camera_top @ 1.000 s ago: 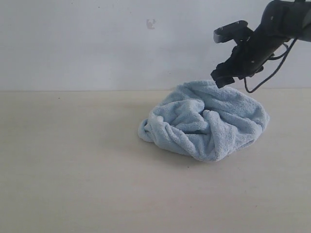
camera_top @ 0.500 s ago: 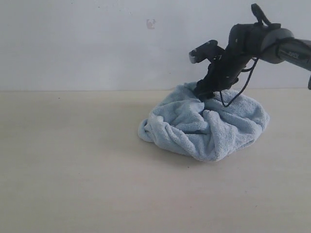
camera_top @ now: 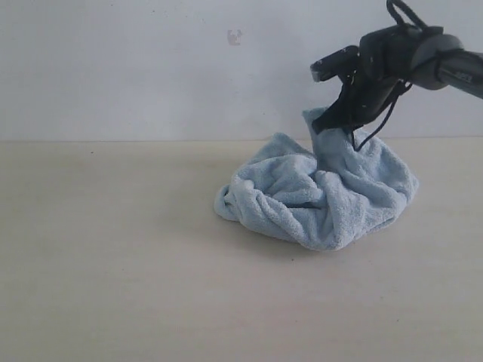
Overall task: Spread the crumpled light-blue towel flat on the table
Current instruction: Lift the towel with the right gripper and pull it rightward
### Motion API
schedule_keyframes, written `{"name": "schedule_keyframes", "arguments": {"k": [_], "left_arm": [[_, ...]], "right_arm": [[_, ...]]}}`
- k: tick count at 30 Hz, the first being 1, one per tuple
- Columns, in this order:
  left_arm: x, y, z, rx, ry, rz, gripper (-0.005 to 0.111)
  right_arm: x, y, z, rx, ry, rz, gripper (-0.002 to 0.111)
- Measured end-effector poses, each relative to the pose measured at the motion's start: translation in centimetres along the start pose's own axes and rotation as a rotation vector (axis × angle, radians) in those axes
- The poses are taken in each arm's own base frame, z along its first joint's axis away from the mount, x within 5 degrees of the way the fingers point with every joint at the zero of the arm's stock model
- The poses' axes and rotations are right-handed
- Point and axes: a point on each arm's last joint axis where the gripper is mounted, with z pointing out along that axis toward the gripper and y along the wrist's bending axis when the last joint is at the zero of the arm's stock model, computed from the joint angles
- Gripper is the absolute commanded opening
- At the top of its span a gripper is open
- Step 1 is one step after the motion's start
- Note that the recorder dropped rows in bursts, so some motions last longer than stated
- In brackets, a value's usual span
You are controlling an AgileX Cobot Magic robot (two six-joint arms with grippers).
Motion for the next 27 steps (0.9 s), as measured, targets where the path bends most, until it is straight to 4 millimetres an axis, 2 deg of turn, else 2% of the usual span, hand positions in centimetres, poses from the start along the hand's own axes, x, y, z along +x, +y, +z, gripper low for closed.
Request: {"name": "schedule_keyframes", "arguments": {"k": [5,8,14,17,21,27], "left_arm": [[0.0,0.0,0.0,0.000,0.000,0.000,0.004],[0.0,0.0,0.0,0.000,0.000,0.000,0.004],[0.0,0.0,0.0,0.000,0.000,0.000,0.004],[0.0,0.0,0.0,0.000,0.000,0.000,0.004],[0.0,0.0,0.0,0.000,0.000,0.000,0.004],[0.0,0.0,0.0,0.000,0.000,0.000,0.004]], "right_arm": [[-1.7,-1.3,-5.4,0.023,-0.049,0.025,0.001],[-2.5,-2.3,-9.5,0.039,-0.078,0.041,0.001],[-2.3,-4.8,-17.0,0.088,-0.137,0.076,0.001],[-1.0,-6.1,-20.5,0.120,-0.156,0.094,0.001],[1.6,-7.4,-24.1,0.153,-0.174,0.123,0.001],[7.5,-7.4,-29.7,0.199,-0.238,0.171,0.001]]}}
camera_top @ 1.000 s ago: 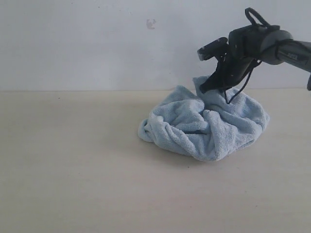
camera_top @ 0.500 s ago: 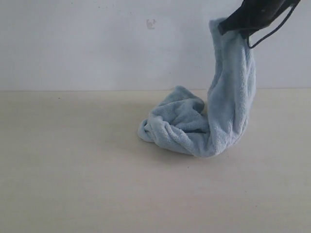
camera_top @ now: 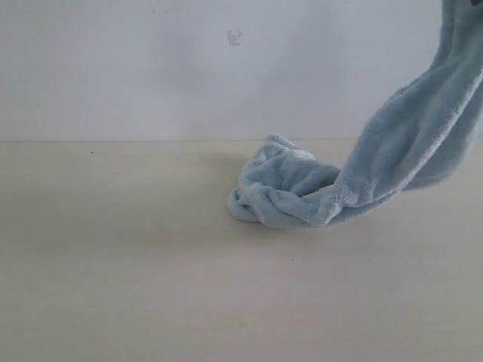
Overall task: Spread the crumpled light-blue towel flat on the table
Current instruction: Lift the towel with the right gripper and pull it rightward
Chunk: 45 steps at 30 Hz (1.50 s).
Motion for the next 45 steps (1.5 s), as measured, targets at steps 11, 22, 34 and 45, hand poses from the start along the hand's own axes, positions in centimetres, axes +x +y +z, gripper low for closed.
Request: {"name": "schedule_keyframes", "arguments": {"k": [11,22,34,45], "left_arm": [[0.0,0.0,0.0,0.000,0.000,0.000,0.004],[0.0,0.0,0.0,0.000,0.000,0.000,0.004],[0.0,0.0,0.0,0.000,0.000,0.000,0.004],[0.0,0.0,0.0,0.000,0.000,0.000,0.004]], "right_arm": [[14.0,3.3,-4.6,-0.093,0.145,0.116,0.001],[20.0,4.1,-8.4,-0.035,-0.004,0.227,0.021],[20.0,3.4,-8.5,0.044,-0.011,0.255,0.061],[20.1,5.7,-6.2,-0.169,0.164,0.094,0.061]]}}
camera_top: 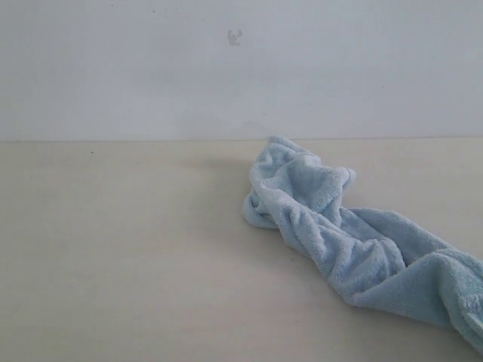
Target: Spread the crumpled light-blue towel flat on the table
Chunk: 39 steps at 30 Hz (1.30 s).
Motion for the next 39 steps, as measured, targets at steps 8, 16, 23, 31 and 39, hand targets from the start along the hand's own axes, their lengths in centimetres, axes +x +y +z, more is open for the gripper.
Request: {"name": "schedule_keyframes", "arguments": {"k": [8,16,23,31,39], "left_arm": [[0.0,0.0,0.0,0.000,0.000,0.000,0.004],[0.0,0.0,0.0,0.000,0.000,0.000,0.004],[0.0,0.0,0.0,0.000,0.000,0.000,0.004],[0.0,0.0,0.0,0.000,0.000,0.000,0.004],[0.0,0.0,0.0,0.000,0.000,0.000,0.004]], "right_arm": [[-1.0,2.0,3.8,-0.116,0.217,-0.132,0.061],[-0.4,3.9,7.3,-0.126,0.388,-0.293,0.061],[0.2,4.6,9.8,-0.041,0.499,-0.386,0.061],[1.0,5.0,12.6,0.027,0.593,-0.447,0.055],[1.4,5.1,14.2,0.041,0.621,-0.486,0.047]]}}
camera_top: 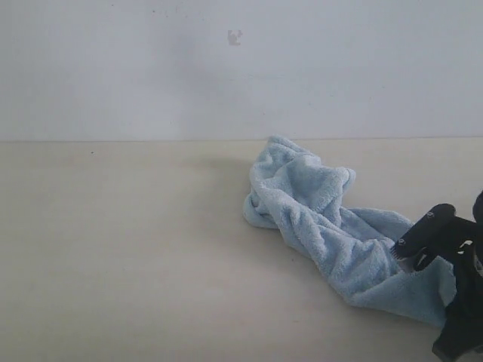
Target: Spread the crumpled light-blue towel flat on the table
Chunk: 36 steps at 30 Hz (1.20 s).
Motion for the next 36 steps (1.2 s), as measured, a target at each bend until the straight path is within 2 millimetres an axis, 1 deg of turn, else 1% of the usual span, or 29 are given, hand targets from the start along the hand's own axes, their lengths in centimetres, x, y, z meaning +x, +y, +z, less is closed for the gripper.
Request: {"name": "schedule_keyframes", "arguments": {"k": [11,13,14,15,20,22,27,32,36], "left_arm": [[0.0,0.0,0.0,0.000,0.000,0.000,0.004],[0.0,0.0,0.0,0.000,0.000,0.000,0.004],[0.0,0.0,0.0,0.000,0.000,0.000,0.004],[0.0,0.0,0.0,0.000,0.000,0.000,0.004],[0.0,0.0,0.0,0.000,0.000,0.000,0.004],[0.0,0.0,0.0,0.000,0.000,0.000,0.004],[0.0,0.0,0.0,0.000,0.000,0.000,0.004],[0.0,0.0,0.0,0.000,0.000,0.000,0.004],[0.0,0.0,0.0,0.000,0.000,0.000,0.004]], "right_arm": [[-0.4,0.3,2.1,0.011,0.074,-0.036,0.046],[-0.5,0.2,2.3,0.034,0.080,-0.026,0.028],[-0.5,0.1,2.4,0.045,0.079,-0.026,0.010],[-0.5,0.0,2.4,0.059,0.079,-0.025,0.000],[-0.5,-0.1,2.4,0.066,0.079,0.026,0.000],[-0.6,-0.4,1.5,0.077,0.038,0.068,0.000],[0.1,-1.7,-2.9,0.115,-0.169,0.197,0.000],[1.9,-2.4,-7.5,0.099,-0.395,0.287,0.000],[3.4,-2.6,-10.0,0.081,-0.522,0.313,0.000]]}}
